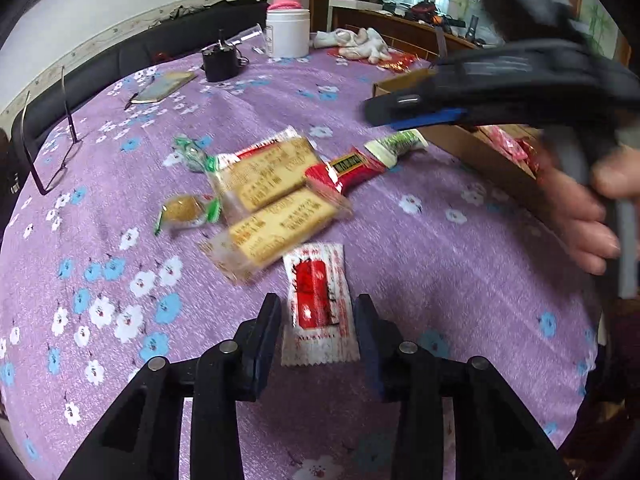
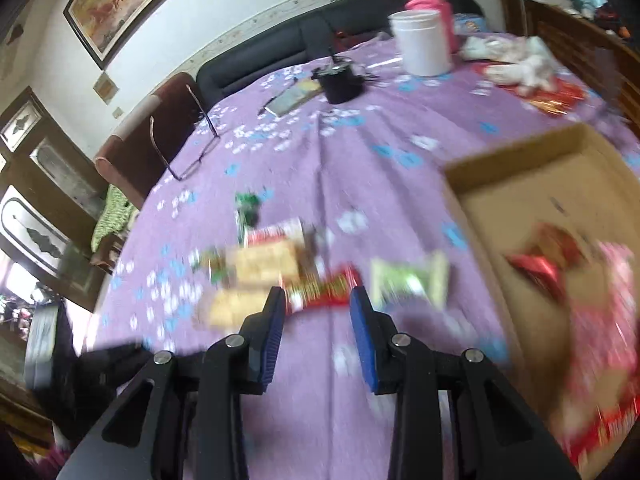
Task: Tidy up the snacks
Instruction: 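Grasp the red-and-white sachet with the left gripper while the right gripper grasps a red printed bar, then carry the sachet and red bar over the tray and open both grippers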
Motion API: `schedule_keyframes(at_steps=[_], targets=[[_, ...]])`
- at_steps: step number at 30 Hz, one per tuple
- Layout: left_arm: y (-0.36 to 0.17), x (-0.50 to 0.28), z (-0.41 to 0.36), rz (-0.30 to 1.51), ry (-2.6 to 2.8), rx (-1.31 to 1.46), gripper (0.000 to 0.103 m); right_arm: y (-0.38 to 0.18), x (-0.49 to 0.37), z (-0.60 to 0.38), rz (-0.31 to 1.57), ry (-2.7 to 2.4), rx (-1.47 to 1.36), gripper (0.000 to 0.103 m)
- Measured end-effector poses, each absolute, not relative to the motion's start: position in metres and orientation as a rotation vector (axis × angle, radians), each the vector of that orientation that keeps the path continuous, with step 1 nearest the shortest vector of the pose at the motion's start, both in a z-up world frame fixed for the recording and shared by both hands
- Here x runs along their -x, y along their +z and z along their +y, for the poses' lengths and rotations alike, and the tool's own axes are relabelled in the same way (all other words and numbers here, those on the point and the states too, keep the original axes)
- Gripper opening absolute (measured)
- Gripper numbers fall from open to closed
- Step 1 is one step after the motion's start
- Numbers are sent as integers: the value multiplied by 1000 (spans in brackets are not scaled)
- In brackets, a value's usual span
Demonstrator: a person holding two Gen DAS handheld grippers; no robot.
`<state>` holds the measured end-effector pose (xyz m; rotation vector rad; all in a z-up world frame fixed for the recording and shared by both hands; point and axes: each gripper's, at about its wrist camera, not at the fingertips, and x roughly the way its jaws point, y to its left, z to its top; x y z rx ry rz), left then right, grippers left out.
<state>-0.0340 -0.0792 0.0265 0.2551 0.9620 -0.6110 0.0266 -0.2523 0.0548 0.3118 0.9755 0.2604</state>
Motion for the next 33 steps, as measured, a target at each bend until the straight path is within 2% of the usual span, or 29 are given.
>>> schedule_keyframes(at_steps=[5, 10, 11, 16, 17, 21, 22, 23, 25, 33], targets=[[28, 32, -79, 969, -619, -250, 40, 26, -69, -247, 1050, 290, -346, 32], [24, 31, -81, 982, -631, -257, 41, 14, -49, -254, 1110, 371, -447, 33], [22, 30, -81, 987, -633, -255, 41, 13, -39, -254, 1129, 399, -466, 36], [22, 28, -86, 974, -632, -271, 55, 21, -9, -239, 1147, 459, -358, 43], [21, 27, -88, 970, -623, -283, 55, 22, -7, -235, 1138, 455, -309, 44], [19, 31, -96, 932, -587, -321, 53, 24, -2, -216, 1097, 386, -139, 45], [20, 33, -96, 928, -585, -318, 42, 24, -1, -213, 1084, 363, -114, 45], [20, 33, -96, 924, -586, -311, 36, 25, 0, -209, 1070, 335, -80, 40], [20, 38, -99, 906, -565, -325, 33, 21, 5, -207, 1055, 293, -27, 21], [29, 52, -99, 907, -611, -216, 32, 32, 39, -222, 975, 215, -82, 19]])
